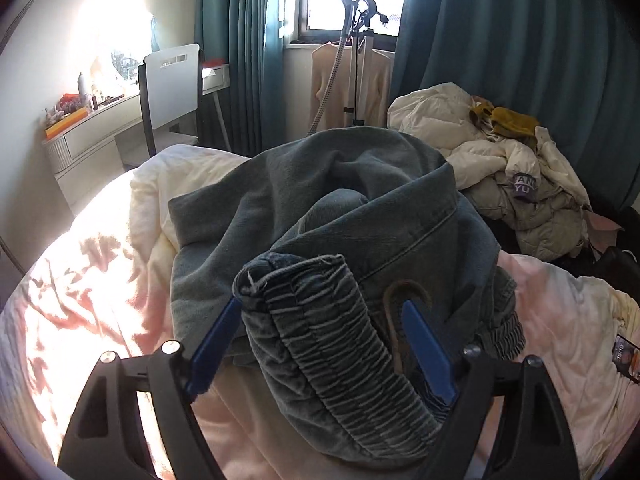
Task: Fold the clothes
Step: 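Reach the left tool to the elastic waistband of the denim pants and grasp it, then lift the waistband with the left tool while the right tool grasps the waistband edge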
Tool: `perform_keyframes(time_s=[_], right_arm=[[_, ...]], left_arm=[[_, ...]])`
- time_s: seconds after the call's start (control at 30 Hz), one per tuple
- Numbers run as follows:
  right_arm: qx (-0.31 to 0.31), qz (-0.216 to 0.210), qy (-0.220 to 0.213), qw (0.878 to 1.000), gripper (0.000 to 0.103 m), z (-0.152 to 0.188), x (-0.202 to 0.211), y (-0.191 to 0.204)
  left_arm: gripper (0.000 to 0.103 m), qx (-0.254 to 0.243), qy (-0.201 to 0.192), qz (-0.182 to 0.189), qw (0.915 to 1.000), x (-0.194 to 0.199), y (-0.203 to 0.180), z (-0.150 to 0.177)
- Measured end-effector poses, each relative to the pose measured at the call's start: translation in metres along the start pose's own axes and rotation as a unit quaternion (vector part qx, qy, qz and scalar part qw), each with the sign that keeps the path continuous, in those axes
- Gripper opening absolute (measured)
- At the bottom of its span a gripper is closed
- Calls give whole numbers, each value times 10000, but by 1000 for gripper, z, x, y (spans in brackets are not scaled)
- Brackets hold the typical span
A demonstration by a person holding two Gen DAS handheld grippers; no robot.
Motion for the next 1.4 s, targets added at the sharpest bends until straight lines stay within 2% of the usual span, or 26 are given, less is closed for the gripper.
perform_keyframes(time_s=[0.07,0.23,0.3,0.4,0.53,0.6,0.63,0.73,0.83,0.87,1.0,1.07,1.2,1.3,1.4], right_arm=[[7,21,42,10000,103,1,-10,-2],[67,48,87,9999,103,4,-31,-8],[17,28,101,9999,103,3,-35,-11],[-38,-3,78,10000,103,3,-35,-13],[60,39,-51,10000,103,0,-29,-9],[138,42,-126,9998,103,0,-24,-5],[186,40,-164,9997,103,-1,-21,-3],[340,0,-273,9990,103,-1,-12,4],[356,-293,-381,9982,103,-1,-3,7],[359,-379,-407,9978,103,-1,0,8],[373,-488,-462,9970,103,-2,8,12],[334,-497,-511,9969,102,-3,13,11],[201,-569,-418,9973,100,-2,16,10],[96,-597,-339,9976,98,-1,16,8],[23,-573,-162,9982,94,-1,10,7]], left_arm=[[84,22,25,-179,9998,-10,2,-2],[68,227,17,-318,9992,-16,12,4],[55,256,19,-386,9989,-14,17,6],[45,292,-15,-309,9991,-2,22,9],[38,244,-133,-129,9995,26,23,17],[28,178,-187,-23,9997,43,23,26],[17,145,-211,32,9997,52,24,30],[16,59,-306,228,9993,80,26,48],[13,-42,-343,380,9987,103,33,72],[7,-59,-346,421,9985,110,37,80],[6,-14,-214,607,9979,124,60,111],[6,65,-121,617,9980,122,75,121],[6,529,237,688,9959,103,110,139],[6,704,446,680,9942,83,122,149],[7,937,575,857,9902,71,128,156]])
Point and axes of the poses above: each gripper's, at about its wrist camera, not at the fingertips, and x roughly against the way its jaws point, y to its left, z to its underside, the point moved 2 cm from there along -x, roughly the way its jaws point, and after that the axes turned 1 degree about z, right-handed, at the moved point
